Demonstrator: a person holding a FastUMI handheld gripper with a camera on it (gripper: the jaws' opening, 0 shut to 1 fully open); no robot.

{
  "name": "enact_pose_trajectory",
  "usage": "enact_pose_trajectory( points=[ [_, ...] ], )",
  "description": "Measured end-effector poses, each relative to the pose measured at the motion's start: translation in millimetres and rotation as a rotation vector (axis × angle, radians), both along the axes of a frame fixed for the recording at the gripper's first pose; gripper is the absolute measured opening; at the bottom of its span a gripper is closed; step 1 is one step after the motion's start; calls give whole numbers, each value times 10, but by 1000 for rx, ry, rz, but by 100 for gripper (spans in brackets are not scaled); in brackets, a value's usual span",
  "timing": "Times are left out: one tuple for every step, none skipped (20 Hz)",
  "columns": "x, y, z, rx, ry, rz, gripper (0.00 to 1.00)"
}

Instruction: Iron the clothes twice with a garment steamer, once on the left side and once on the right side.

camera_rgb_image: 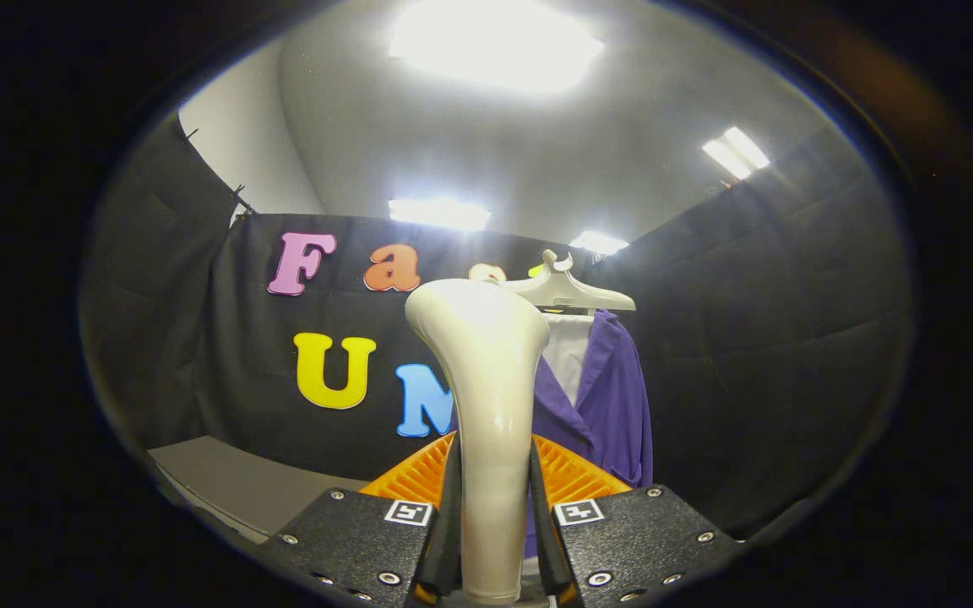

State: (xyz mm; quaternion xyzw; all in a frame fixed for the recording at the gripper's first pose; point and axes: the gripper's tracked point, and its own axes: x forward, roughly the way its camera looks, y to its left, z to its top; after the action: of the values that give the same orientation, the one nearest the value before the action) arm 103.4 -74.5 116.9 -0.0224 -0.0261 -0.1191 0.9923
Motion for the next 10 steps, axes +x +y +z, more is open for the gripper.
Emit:
enact_pose_trajectory(
  points=[
    [103,-59,2,3,-1,-10,38],
    [201,-109,-1,0,0,-21,38],
    [316,-175,-14,-5,1,-37,38],
    [425,-232,-9,-13,1,-51,38],
    [544,-288,-8,-15,5,-65,38],
    [648,-336,-9,-13,8,-75,38],
    [759,-385,-8,-10,8,-83,38],
    [862,-439,-4,-7,5,-93,38],
    [962,-508,-7,-8,2,-103,38],
    [1049,-577,-18,-11,-2,-115,38]
  ],
)
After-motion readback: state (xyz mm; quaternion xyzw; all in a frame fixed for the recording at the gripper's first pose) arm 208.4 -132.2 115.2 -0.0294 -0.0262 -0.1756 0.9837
